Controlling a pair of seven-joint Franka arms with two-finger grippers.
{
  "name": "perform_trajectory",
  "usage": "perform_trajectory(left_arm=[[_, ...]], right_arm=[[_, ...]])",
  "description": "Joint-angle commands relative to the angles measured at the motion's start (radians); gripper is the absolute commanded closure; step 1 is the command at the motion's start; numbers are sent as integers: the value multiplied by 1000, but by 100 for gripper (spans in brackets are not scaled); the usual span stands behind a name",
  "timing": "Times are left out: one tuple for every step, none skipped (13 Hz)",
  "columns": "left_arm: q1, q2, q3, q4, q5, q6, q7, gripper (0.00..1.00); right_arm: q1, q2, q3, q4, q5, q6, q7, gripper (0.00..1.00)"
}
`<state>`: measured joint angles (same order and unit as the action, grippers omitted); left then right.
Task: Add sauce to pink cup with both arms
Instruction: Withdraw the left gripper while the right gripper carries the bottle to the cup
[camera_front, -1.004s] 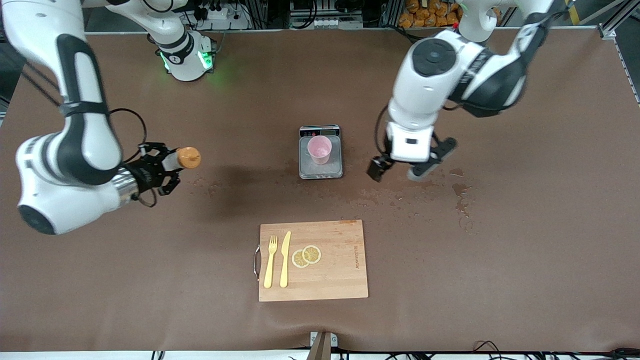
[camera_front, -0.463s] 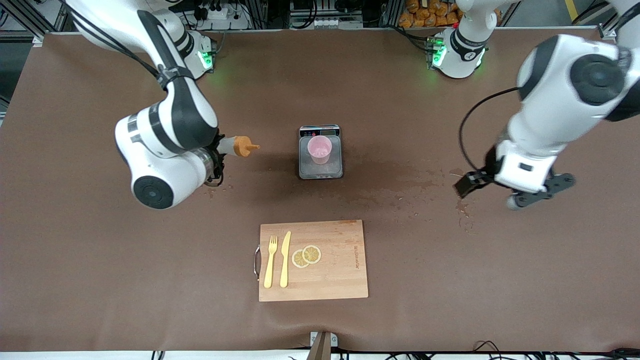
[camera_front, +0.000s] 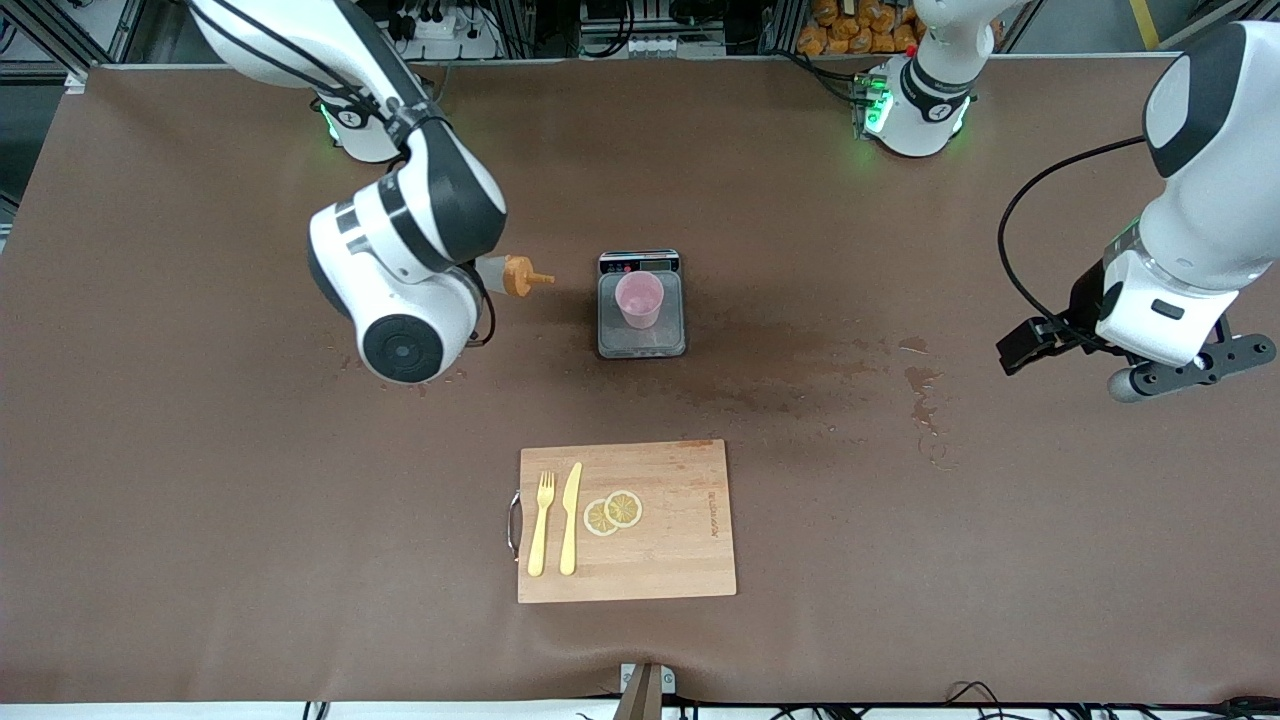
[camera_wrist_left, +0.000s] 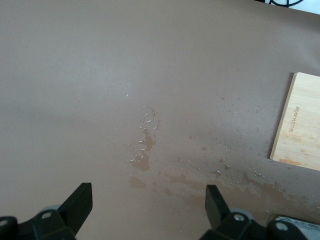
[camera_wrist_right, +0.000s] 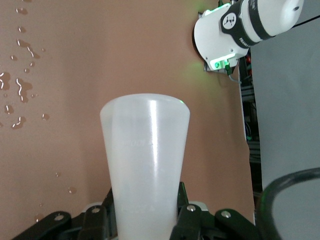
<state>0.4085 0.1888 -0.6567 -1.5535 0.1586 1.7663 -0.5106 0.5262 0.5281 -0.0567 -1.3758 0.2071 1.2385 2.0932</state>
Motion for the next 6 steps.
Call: perform_trajectory(left_arm=[[7, -12, -4, 53, -13, -60, 17, 0], [7, -12, -6, 59, -13, -64, 17, 0], [7, -12, -6, 67, -11, -71, 20, 0], [-8, -17, 2, 96, -14, -91, 58, 0], [-37, -40, 26, 99, -11, -115, 107, 0], [-87, -57, 88, 99, -8, -128, 131, 0]], right_arm=[[70, -7, -6, 9, -83, -40, 82, 54], [92, 6, -8, 12, -100, -59, 114, 54], [101, 16, -6, 20, -101, -71, 138, 54], [121, 24, -8, 21, -106, -86, 158, 54], [139, 38, -6, 20, -142, -102, 177, 54], [153, 44, -6, 21, -162, -114, 183, 54]])
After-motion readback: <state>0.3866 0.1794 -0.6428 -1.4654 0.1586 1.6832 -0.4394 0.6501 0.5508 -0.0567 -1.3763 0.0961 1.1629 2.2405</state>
